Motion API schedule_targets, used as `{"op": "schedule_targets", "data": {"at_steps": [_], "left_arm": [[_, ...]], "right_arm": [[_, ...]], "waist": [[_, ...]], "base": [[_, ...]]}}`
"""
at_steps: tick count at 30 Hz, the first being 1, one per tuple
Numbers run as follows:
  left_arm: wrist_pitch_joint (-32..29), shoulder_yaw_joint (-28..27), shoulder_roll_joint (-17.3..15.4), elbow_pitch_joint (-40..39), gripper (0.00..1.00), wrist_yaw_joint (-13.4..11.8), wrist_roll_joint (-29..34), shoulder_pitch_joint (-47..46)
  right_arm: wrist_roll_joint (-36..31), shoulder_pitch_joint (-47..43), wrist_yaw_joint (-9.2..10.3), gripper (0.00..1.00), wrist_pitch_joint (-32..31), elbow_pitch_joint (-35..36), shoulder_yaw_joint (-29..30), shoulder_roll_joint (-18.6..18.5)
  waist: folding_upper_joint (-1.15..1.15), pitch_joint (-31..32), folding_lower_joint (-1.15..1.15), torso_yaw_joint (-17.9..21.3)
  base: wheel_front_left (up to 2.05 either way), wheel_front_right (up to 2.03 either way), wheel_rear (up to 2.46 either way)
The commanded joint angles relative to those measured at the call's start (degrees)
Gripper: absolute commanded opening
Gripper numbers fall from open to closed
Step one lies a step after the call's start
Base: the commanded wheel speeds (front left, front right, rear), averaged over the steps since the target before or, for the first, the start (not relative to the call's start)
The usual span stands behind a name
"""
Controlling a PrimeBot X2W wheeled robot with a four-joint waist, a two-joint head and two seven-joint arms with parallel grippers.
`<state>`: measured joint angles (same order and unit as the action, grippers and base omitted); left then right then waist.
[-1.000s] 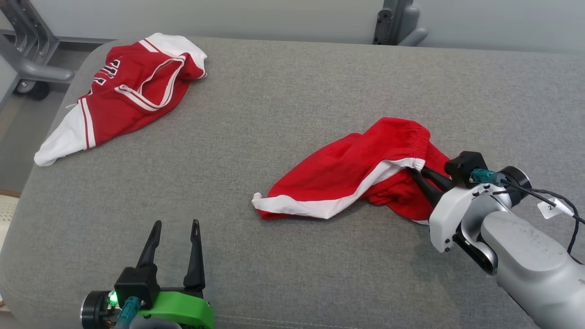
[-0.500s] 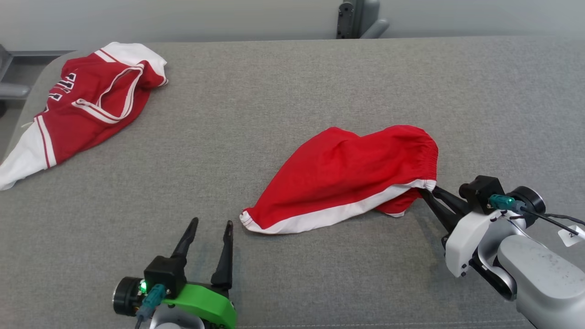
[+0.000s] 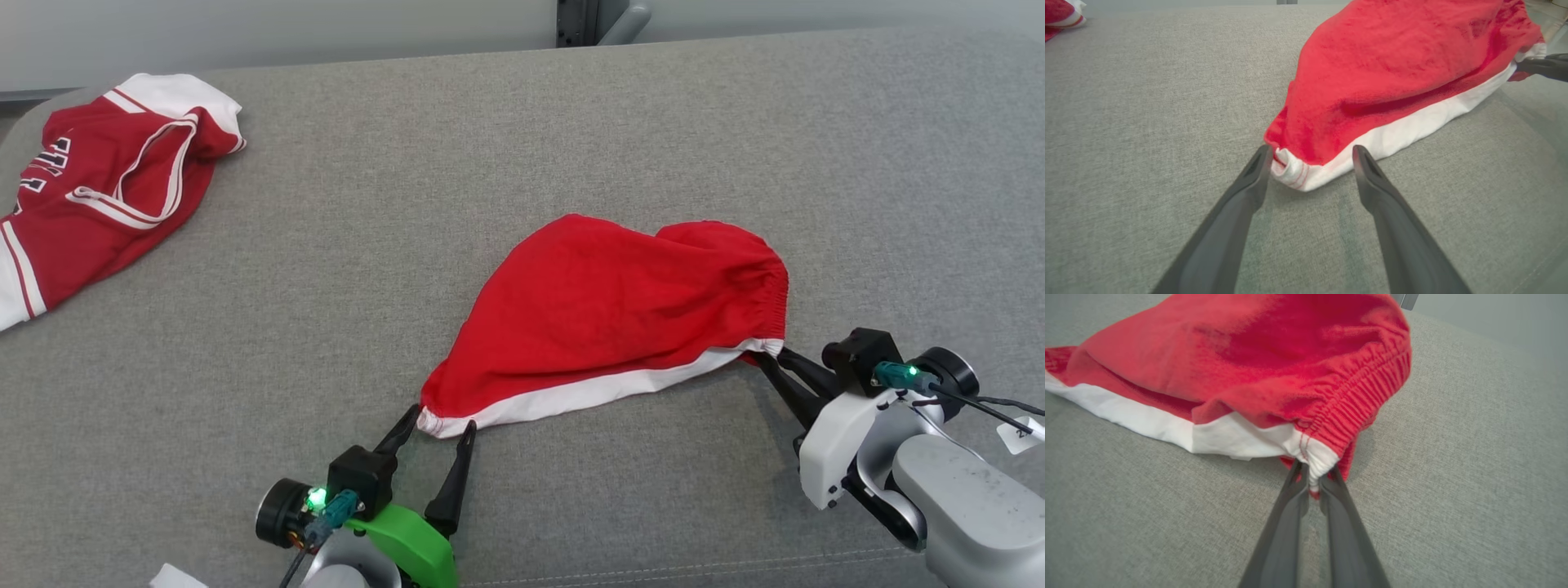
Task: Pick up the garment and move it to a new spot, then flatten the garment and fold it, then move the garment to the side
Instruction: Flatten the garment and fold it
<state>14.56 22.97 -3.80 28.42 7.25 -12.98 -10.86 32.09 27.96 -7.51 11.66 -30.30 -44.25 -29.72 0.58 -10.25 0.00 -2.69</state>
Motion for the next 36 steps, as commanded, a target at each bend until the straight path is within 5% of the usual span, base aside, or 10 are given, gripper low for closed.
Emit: {"op": "schedule_targets", "data": {"at_steps": [1, 31, 36], "left_arm": [[-0.21, 0.54, -0.85, 1.36, 1.0, 0.17, -0.61, -1.83], [0.42, 6.66, -3.64, 4.87, 1.0, -0.3, -2.49, -3.5], [0.03, 6.97, -3.91, 6.14, 0.74, -0.51, -2.87, -3.62]], "right_arm": [[-0.28, -0.68, 0.04, 0.0, -0.11, -0.14, 0.19, 0.1], [0.37, -0.36, 0.04, 0.0, 0.69, -2.67, -0.16, 1.39], [0.57, 0.05, 0.04, 0.0, 0.89, -3.03, -0.44, 1.58]], "waist": [[-0.58, -0.06, 0.0, 0.04], [-0.58, 0.31, 0.0, 0.13], [-0.58, 0.22, 0.0, 0.19]], "base": [[0.0, 0.0, 0.0], [0.0, 0.0, 0.0], [0.0, 0.0, 0.0]]}}
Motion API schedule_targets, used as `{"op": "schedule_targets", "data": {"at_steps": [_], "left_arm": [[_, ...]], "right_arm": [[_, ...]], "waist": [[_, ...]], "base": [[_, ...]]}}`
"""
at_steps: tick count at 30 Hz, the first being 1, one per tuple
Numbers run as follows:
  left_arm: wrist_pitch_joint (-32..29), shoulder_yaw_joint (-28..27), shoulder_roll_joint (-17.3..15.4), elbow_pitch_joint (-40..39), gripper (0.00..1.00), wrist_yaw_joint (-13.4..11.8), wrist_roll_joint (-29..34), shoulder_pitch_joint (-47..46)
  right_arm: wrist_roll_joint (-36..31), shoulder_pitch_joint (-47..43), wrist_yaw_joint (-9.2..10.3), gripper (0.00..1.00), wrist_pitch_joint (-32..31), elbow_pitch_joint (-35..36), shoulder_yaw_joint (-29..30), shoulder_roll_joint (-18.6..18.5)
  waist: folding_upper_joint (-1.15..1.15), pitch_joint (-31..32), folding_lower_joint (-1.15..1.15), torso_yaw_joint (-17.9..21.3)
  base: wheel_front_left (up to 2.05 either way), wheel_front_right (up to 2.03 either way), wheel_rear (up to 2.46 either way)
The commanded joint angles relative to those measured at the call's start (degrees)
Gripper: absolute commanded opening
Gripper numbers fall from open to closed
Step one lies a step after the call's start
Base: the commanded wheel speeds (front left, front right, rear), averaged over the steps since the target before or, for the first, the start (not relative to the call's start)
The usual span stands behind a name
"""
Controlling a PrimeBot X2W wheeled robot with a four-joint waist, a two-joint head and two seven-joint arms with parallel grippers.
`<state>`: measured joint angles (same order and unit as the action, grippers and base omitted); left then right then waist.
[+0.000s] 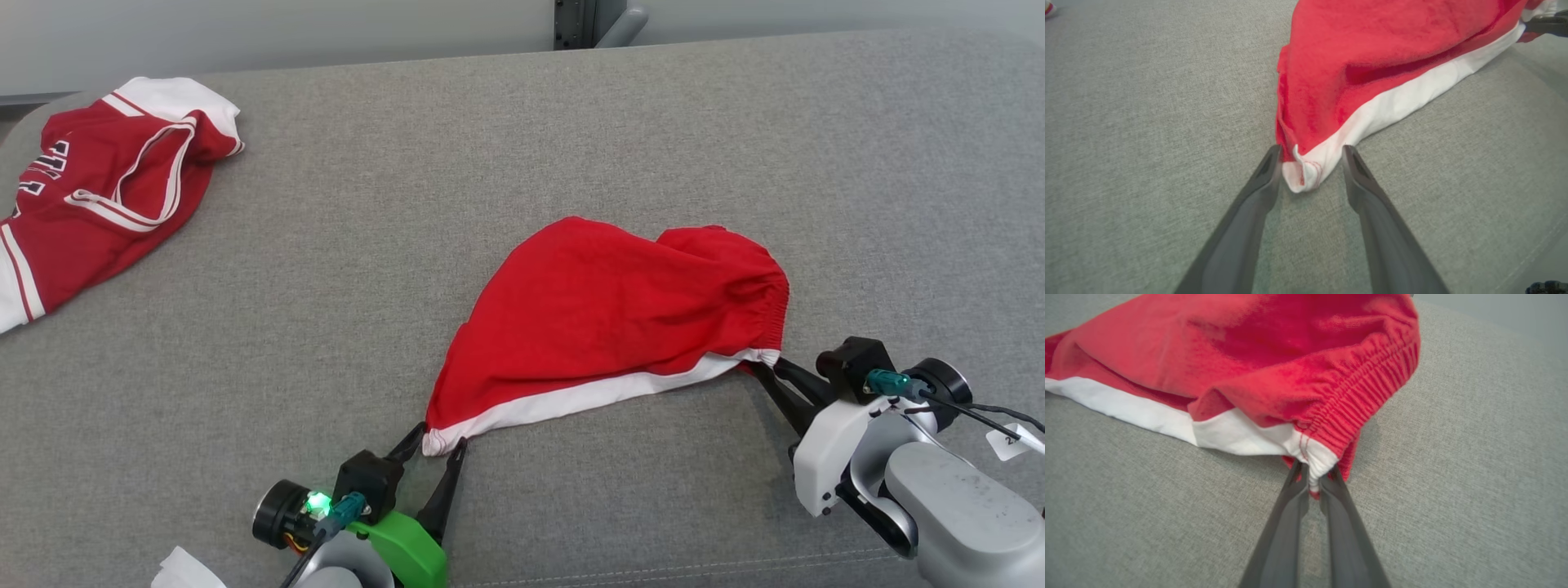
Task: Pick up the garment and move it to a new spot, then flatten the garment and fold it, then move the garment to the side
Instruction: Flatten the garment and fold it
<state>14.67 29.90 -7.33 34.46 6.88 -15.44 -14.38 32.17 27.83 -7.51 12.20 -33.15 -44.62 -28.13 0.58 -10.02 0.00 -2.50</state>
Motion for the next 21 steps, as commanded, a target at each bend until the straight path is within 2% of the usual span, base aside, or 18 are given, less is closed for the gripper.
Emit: {"op": "schedule_targets", "data": {"at_steps": [1, 3, 4, 12, 13, 16, 21], "left_arm": [[-0.08, 0.09, -0.43, 0.38, 0.69, -0.22, -0.38, -0.22], [-0.06, 0.18, -0.45, 0.87, 0.49, -0.37, -0.38, -0.55], [-0.05, 0.29, -0.48, 1.13, 0.46, -0.39, -0.3, -0.71], [0.0, 1.2, -0.49, 3.5, 0.4, -0.86, 0.3, -1.33], [0.05, 1.22, -0.44, 3.63, 0.35, -0.86, 0.22, -1.4], [0.2, 1.24, -0.11, 3.39, 0.0, -0.84, -0.11, -1.69], [0.47, -0.93, 0.58, -0.18, 0.0, -0.47, -2.47, -0.71]], "right_arm": [[0.54, 0.28, 0.04, 0.0, 0.4, -0.23, -0.15, 0.01], [0.63, 0.53, 0.04, 0.0, 0.5, -0.32, -0.32, 0.1], [0.65, 0.66, 0.04, 0.0, 0.52, -0.36, -0.39, 0.17], [1.06, 1.21, 0.04, 0.0, 0.68, -0.85, -0.95, 0.36], [1.09, 1.26, 0.04, 0.0, 0.76, -0.91, -0.99, 0.4], [1.13, 1.17, 0.04, 0.0, 1.04, -1.18, -1.08, 0.45], [1.39, 0.24, 0.04, 0.0, 1.68, -1.2, -0.48, 0.68]], "waist": [[-0.58, -0.03, 0.0, 0.02], [-0.58, -0.07, 0.0, 0.07], [-0.58, -0.1, 0.0, 0.1], [-0.58, -0.2, 0.0, 0.3], [-0.58, -0.19, 0.0, 0.31], [-0.58, 0.03, 0.0, 0.29], [-0.58, 1.27, 0.0, 0.21]], "base": [[0.0, 0.0, 0.0], [0.0, 0.0, 0.0], [0.0, 0.0, 0.0], [0.0, 0.0, 0.0], [0.0, 0.0, 0.0], [0.0, 0.0, 0.0], [0.0, 0.0, 0.0]]}}
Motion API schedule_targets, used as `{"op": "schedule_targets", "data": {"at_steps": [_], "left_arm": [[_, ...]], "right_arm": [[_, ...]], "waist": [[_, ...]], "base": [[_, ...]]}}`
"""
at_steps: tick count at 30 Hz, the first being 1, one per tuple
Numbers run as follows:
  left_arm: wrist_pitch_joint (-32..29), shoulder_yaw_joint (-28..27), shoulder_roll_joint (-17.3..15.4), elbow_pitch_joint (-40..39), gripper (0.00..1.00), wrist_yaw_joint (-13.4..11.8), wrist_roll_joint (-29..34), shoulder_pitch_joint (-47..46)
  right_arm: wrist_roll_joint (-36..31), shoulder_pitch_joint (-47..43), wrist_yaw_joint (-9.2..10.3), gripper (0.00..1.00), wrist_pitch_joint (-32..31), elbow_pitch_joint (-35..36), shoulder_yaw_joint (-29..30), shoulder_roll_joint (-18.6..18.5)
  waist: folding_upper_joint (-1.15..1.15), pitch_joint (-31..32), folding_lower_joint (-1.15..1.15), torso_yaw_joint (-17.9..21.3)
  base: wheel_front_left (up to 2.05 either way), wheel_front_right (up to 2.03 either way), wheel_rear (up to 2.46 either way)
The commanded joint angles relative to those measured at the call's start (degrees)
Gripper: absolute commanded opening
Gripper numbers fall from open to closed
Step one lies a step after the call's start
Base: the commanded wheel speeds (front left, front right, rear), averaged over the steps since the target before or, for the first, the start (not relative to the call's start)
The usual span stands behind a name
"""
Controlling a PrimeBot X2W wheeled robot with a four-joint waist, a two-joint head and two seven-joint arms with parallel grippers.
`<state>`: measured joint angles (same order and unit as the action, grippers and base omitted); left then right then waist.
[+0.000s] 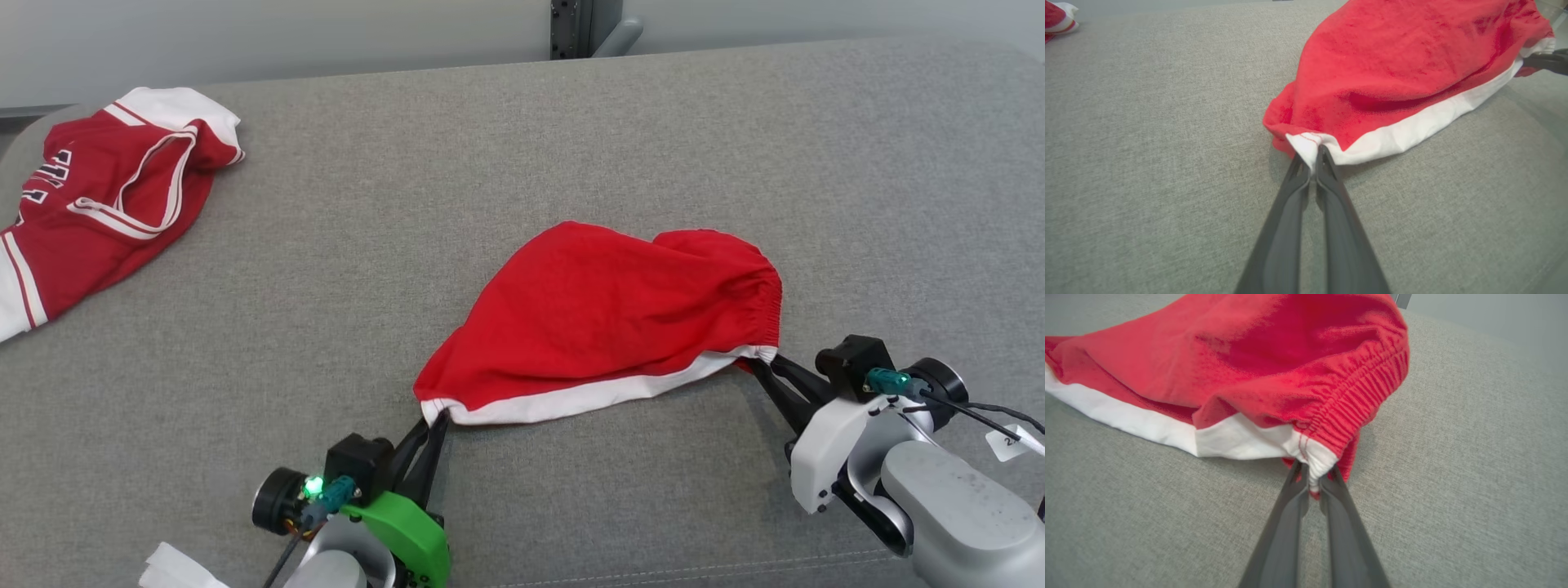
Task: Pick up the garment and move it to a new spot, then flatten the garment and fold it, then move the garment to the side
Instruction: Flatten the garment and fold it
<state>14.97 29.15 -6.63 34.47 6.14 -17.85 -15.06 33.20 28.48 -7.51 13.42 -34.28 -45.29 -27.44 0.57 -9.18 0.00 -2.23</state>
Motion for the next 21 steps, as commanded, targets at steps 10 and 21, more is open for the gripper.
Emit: {"op": "schedule_targets", "data": {"at_steps": [10, 21], "left_arm": [[0.21, -8.33, 0.78, -16.57, 0.0, 0.61, -3.14, 4.22], [0.21, -17.72, 0.91, -33.82, 0.0, 0.44, -4.1, 7.15]], "right_arm": [[2.73, -3.28, 0.04, 0.0, 1.77, 6.86, 5.5, -0.06], [4.33, -8.57, 0.04, 0.0, 0.57, 29.26, 16.01, -4.3]], "waist": [[-0.57, 4.98, 0.0, 0.72], [-0.57, 10.09, 0.0, 3.79]], "base": [[0.0, 0.0, 0.0], [0.0, 0.0, 0.0]]}}
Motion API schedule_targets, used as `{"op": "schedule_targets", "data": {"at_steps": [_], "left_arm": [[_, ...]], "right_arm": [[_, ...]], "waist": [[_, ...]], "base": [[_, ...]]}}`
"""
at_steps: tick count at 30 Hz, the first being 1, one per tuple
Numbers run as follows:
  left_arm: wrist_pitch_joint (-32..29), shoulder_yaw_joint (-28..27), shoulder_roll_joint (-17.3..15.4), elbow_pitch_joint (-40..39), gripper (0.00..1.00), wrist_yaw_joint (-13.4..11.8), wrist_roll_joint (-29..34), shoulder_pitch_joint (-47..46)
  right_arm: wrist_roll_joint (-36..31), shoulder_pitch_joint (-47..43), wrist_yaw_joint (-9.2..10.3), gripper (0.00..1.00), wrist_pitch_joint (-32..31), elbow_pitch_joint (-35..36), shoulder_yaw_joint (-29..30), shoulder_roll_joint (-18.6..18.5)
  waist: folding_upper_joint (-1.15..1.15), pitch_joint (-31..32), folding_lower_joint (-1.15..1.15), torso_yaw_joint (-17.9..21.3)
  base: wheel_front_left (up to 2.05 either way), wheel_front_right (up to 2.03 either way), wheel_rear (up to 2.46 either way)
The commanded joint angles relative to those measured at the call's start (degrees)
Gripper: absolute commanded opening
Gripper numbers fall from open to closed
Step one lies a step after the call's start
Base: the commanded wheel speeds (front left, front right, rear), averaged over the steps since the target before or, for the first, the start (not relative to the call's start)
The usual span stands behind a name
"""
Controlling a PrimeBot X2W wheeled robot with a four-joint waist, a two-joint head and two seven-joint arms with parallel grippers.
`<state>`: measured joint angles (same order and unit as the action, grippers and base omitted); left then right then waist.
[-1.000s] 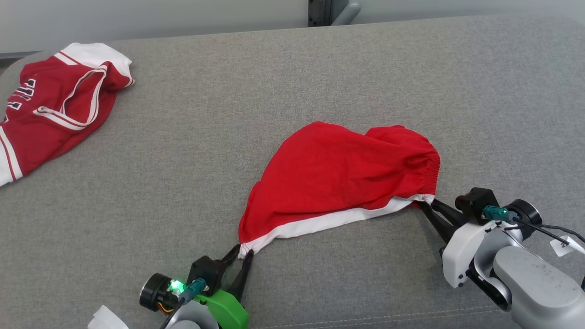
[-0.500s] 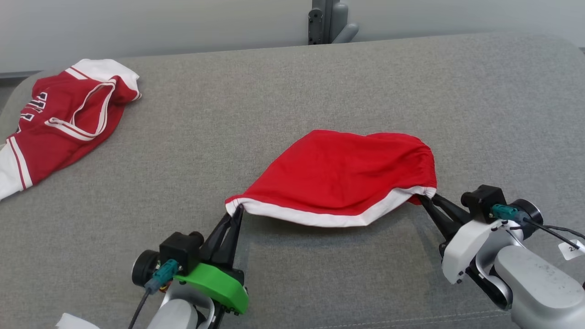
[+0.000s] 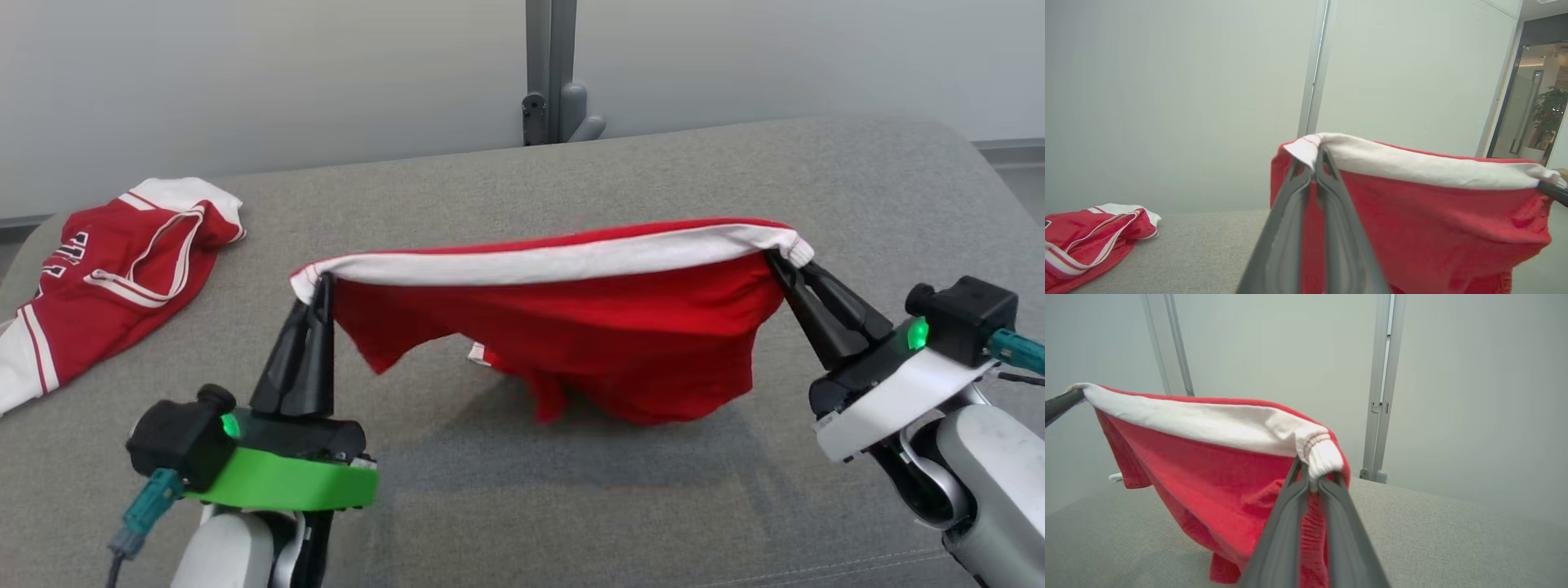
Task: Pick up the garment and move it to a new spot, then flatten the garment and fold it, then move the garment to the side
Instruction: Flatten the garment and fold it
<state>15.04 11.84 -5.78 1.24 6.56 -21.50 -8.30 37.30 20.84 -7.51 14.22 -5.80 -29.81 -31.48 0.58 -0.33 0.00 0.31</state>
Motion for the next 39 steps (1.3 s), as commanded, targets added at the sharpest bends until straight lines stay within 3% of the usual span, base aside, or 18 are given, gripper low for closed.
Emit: {"op": "schedule_targets", "data": {"at_steps": [1, 9, 15, 19, 23, 31, 36, 39], "left_arm": [[0.15, -1.0, -0.08, -2.01, 0.0, 0.06, -0.49, 0.33], [-1.88, -2.75, -2.22, -12.36, 0.0, 0.41, -1.86, -4.93], [-6.97, -3.03, -4.43, -11.29, 0.0, 0.49, -4.04, -14.83], [-9.19, -1.27, -6.78, -4.23, 0.0, 0.76, -3.19, -24.94], [-8.42, -1.37, -9.32, 4.81, 0.0, 0.83, -1.8, -36.73], [-2.95, 1.24, -13.34, 21.94, 0.0, 0.84, 4.19, -60.33], [-0.37, 2.29, -13.43, 26.64, 0.0, 0.0, 8.33, -68.2], [0.1, 1.8, -11.77, 27.87, 0.0, -0.57, 9.1, -70.36]], "right_arm": [[0.24, -1.51, 0.04, 0.0, -0.94, 3.09, 1.5, -0.59], [1.64, -4.9, 0.04, 0.0, -9.48, 20.47, 9.51, -1.1], [2.93, 0.72, 0.04, 0.0, -16.61, 22.66, 10.61, -0.22], [3.53, 10.54, 0.04, 0.0, -18.91, 16.86, 7.86, 1.2], [1.73, 24.36, 0.03, 0.0, -18.01, 5.86, 3.95, 5.78], [-7.89, 52.0, 0.04, 0.0, -4.53, -21.19, 1.52, 16.55], [-13.84, 60.87, 0.04, 0.0, 0.13, -32.21, 3.63, 20.16], [-16.99, 63.8, 0.04, 0.0, 0.92, -37.0, 5.03, 21.7]], "waist": [[-0.58, 1.46, 0.0, 1.48], [-0.58, 2.02, 0.0, 2.66], [-0.58, -0.74, 0.0, 2.89], [-0.58, -5.89, 0.0, 2.87], [-0.58, -12.21, 0.0, 4.02], [-0.58, -23.49, 0.0, 5.52], [-0.58, -28.86, 0.0, 4.85], [-0.58, -33.4, 0.0, 3.61]], "base": [[0.0, 0.0, 0.0], [0.0, 0.0, 0.0], [0.0, 0.0, 0.0], [0.0, 0.0, 0.0], [0.0, 0.0, 0.0], [0.0, 0.0, 0.0], [0.0, 0.0, 0.0], [0.0, 0.0, 0.0]]}}
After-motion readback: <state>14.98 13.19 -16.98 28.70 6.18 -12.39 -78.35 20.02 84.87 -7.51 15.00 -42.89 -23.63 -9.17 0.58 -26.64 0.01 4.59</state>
